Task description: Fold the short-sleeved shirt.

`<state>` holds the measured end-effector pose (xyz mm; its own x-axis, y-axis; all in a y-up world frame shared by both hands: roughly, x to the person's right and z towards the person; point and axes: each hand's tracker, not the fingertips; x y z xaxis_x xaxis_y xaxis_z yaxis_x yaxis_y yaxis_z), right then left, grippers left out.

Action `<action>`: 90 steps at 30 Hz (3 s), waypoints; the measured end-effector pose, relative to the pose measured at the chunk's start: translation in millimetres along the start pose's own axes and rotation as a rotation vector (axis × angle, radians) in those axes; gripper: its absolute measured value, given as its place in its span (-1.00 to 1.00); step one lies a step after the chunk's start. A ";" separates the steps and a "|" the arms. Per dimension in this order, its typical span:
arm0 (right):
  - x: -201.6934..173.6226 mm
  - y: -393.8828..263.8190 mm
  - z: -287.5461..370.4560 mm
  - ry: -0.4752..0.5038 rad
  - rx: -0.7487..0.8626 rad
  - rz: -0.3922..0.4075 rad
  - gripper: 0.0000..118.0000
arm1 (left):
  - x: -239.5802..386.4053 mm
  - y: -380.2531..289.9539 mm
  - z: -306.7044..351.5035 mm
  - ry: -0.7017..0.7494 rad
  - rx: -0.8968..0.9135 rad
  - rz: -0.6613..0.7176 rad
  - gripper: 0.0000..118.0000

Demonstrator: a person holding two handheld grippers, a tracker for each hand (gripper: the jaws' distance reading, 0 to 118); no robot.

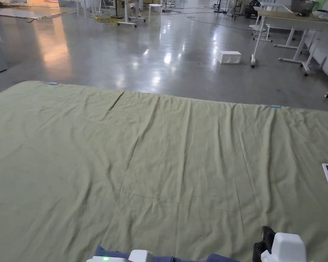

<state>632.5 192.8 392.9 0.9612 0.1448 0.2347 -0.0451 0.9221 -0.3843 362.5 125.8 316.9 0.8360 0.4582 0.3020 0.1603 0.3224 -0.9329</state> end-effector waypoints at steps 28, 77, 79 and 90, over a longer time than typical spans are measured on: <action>2.7 16.3 4.5 0.009 0.049 0.002 -1.00 | -190.7 14.6 100.5 -0.136 0.182 0.224 0.27; -12.8 10.4 2.9 0.038 0.029 0.015 -1.00 | -109.9 41.7 188.1 0.080 0.198 0.035 -0.80; -13.1 10.3 3.3 0.039 0.028 0.017 -1.00 | -95.3 42.2 185.4 0.095 0.191 0.011 -0.80; -11.4 8.5 5.0 0.037 0.023 0.013 -1.00 | -46.9 44.9 170.4 -0.017 0.190 -0.027 -0.80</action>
<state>619.8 200.7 391.4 0.9699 0.1442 0.1961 -0.0638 0.9281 -0.3668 241.1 259.9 294.3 0.8236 0.4607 0.3308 0.0791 0.4844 -0.8713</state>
